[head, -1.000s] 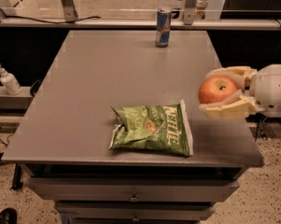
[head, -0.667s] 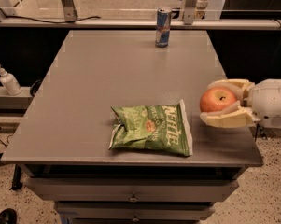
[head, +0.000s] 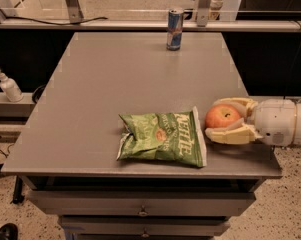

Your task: Move apple near green jalapeno chip bag

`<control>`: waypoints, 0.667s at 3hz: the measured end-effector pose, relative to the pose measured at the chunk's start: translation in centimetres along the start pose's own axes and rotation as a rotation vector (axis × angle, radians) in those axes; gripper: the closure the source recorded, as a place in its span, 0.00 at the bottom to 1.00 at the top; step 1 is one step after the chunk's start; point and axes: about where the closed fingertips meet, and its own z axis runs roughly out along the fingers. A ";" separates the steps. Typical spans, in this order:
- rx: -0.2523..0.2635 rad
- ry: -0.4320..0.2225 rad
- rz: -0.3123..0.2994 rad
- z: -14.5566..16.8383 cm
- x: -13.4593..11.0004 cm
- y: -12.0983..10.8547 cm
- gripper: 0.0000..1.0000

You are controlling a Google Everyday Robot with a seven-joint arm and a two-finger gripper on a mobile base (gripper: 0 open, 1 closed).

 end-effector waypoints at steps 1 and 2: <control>-0.007 0.012 0.024 0.8 0.4 -0.3 0.83; -0.007 0.012 0.024 0.7 0.1 -0.3 0.58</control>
Offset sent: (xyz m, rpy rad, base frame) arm 0.0090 0.0042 -0.0177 -0.0043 0.1051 -0.0409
